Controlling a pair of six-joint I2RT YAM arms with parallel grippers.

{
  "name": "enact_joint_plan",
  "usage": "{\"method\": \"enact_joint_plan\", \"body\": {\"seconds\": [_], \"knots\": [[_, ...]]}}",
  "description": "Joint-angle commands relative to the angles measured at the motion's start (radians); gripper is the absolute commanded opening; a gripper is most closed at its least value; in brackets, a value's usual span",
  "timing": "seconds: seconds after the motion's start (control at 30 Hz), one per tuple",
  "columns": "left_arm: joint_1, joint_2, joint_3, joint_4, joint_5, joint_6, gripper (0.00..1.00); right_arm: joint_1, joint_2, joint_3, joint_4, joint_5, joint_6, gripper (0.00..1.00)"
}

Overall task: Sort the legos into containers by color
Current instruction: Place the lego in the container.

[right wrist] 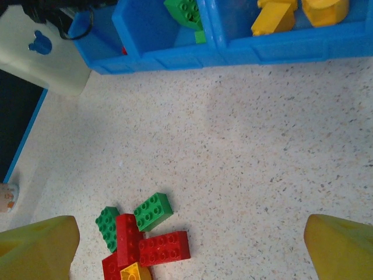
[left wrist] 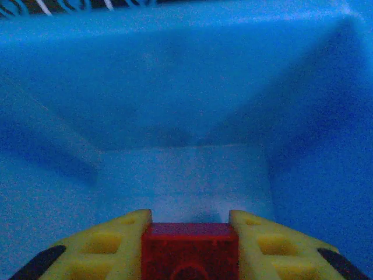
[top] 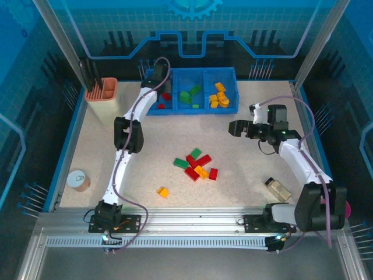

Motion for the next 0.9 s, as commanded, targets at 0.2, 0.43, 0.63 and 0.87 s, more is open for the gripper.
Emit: {"method": "enact_joint_plan", "body": {"seconds": [0.2, 0.43, 0.63, 0.87], "knots": [[0.032, -0.039, -0.002, 0.007, -0.044, 0.086, 0.18, 0.043, 0.06, 0.026, 0.067, -0.035, -0.005, 1.0], [0.034, -0.039, -0.011, -0.001, -0.053, 0.113, 0.31, 0.056, 0.092, 0.032, 0.084, -0.037, -0.008, 1.0], [0.034, -0.074, -0.032, 0.001, -0.037, 0.113, 0.36, 0.059, 0.09, 0.045, 0.062, -0.029, -0.024, 1.0], [0.023, -0.199, -0.087, -0.031, -0.026, 0.145, 0.55, 0.064, 0.048, 0.049, 0.039, -0.03, -0.025, 1.0]]}}
